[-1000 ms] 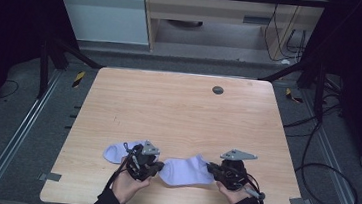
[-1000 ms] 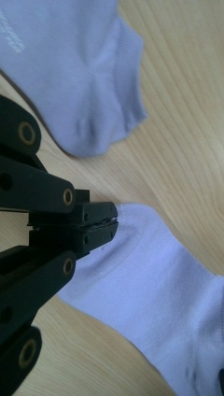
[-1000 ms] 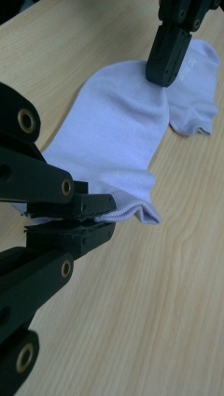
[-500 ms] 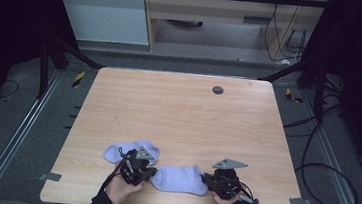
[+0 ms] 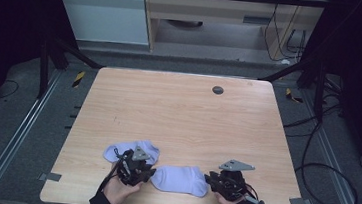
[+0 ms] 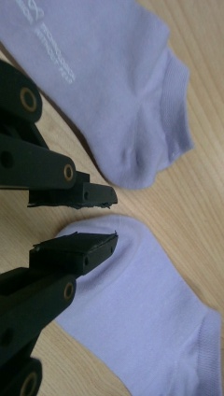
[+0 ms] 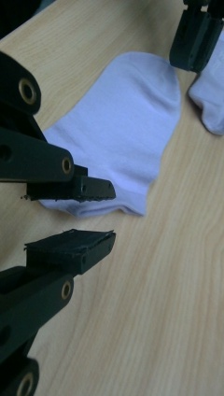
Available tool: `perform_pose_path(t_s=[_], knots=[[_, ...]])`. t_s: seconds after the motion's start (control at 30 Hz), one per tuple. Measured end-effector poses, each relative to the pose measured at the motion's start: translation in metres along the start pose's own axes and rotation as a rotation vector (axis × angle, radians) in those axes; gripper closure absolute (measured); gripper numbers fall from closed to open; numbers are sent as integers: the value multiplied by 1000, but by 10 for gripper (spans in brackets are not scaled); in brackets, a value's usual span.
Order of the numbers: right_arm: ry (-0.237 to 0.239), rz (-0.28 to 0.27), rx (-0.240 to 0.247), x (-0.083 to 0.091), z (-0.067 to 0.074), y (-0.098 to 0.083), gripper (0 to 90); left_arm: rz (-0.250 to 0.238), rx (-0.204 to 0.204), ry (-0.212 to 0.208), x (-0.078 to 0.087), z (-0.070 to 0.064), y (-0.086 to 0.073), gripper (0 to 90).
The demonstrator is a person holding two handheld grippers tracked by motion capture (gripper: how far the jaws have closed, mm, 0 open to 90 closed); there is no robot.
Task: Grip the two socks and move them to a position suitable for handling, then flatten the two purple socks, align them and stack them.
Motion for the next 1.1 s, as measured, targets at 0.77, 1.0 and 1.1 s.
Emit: perform_pose_path(t_s=[0.77, 1.0, 1.1], knots=[[-17, -146, -35, -1, -1, 61, 438, -125, 163, 139, 38, 82, -10, 433], [5, -136, -22, -18, 15, 83, 417, -127, 205, 168, 42, 105, -18, 406], [14, -130, -15, -28, 22, 91, 416, -132, 222, 173, 44, 113, -21, 406]])
Point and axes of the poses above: each handheld gripper's, and its own axes: x roughly backward along the jaws, y roughly out of its top, z roughly to its left, the point moved 4 cm from there along -x, roughly forward along the jaws, and after that the axes turned 8 degrees about z, right-handed, at the moved point
